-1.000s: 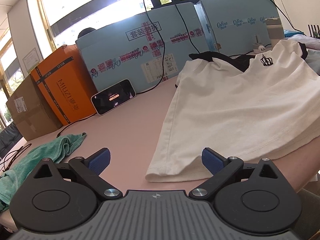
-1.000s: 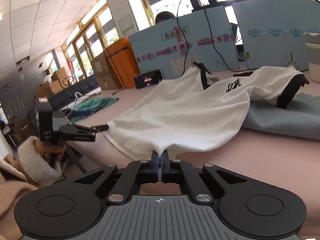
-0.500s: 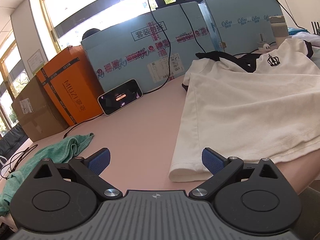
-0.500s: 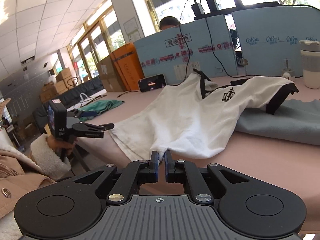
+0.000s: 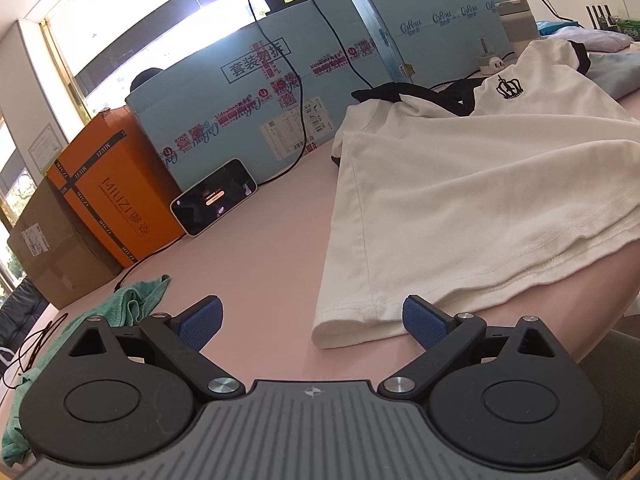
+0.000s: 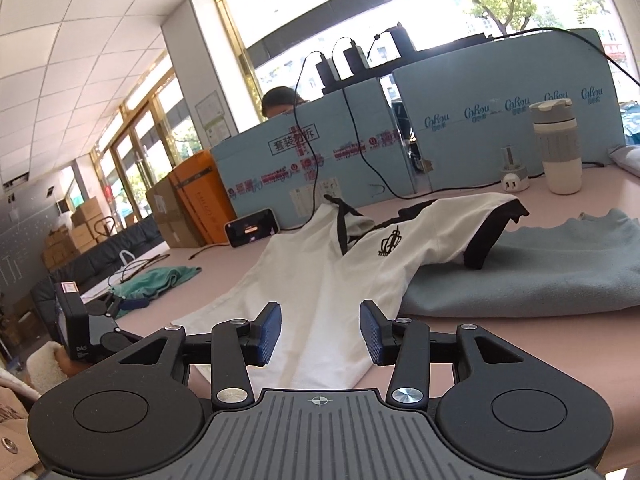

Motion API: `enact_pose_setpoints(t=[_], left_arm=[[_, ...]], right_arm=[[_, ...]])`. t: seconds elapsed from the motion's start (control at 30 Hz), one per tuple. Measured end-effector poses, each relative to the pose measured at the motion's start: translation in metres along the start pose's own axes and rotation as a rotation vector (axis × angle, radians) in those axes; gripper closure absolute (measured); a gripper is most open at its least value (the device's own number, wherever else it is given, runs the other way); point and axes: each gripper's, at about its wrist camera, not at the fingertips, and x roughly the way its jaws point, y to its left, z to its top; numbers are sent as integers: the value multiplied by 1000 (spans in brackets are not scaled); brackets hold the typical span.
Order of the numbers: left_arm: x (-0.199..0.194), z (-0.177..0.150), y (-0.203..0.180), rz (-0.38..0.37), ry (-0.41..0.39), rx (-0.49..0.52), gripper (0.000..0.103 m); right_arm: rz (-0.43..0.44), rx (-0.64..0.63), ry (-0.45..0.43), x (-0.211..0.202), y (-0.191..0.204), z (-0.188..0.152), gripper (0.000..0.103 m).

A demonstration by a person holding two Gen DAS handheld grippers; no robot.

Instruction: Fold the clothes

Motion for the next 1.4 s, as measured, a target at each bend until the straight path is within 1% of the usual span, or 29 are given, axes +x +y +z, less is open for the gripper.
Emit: enact_pose_setpoints(t=[0.03,0.07,0.1,0.13,0.17,0.2,0.27,0.37,0.43,0.47,0.5,0.57,0.63,0.7,0.73,0.8,0.9,0.97,1.03,1.13,1.23,1.3,1.4], left_arm=[[1,1,-1,-15,-2,-9,11],[2,3,-2,-27,-5,-16,22],[4,3,-3,-37,-3,-26,37],[6,3,-5,-47,3,-37,45],[8,4,-6,-56,8,-49,60],[10,3,-7,-67,14,-64,69],[13,3,-8,-77,17,-81,70],[13,3,-10,-73,18,-71,70],[13,2,-11,-67,17,-67,67],[14,1,-10,-61,15,-73,61],[15,0,-10,-54,13,-79,59],[17,-3,-6,-66,8,-131,59],[19,-6,-2,-94,3,-189,65],[19,-9,-2,-114,-6,-224,77],[19,-9,-5,-118,-11,-224,80],[18,-8,-11,-116,-18,-203,90],[16,-7,-7,-118,-26,-214,97],[14,-6,1,-111,-32,-232,97],[10,-4,14,-64,-49,-243,97],[7,-2,38,-7,-76,-291,97],[9,-4,56,-2,-79,-352,97],[16,-10,60,0,-47,-380,97],[29,-24,56,3,31,-386,97]], right_arm=[[3,3,5,3,-1,-1,59],[4,6,7,5,-1,-1,59],[6,8,12,7,-2,-2,59],[9,10,16,7,-2,-3,59],[12,10,19,8,-2,-4,59],[14,11,22,10,-2,-4,59],[22,13,30,12,-2,-5,59],[22,19,44,16,-4,-6,59],[22,26,48,17,-5,-6,59],[22,29,50,18,-6,-6,59],[24,32,52,19,-6,-7,59],[28,34,57,23,-6,-7,56],[37,31,64,27,-5,-8,56],[48,29,69,31,-4,-7,56],[51,29,70,32,-3,-7,56],[55,29,70,35,-3,-5,56],[55,30,71,37,-2,-4,56],[50,26,71,37,-1,-2,56],[46,22,72,36,-1,-1,56],[37,23,68,34,-2,0,56],[38,26,63,37,-1,2,56],[44,29,64,39,-1,1,56],[46,31,70,44,0,0,56]])
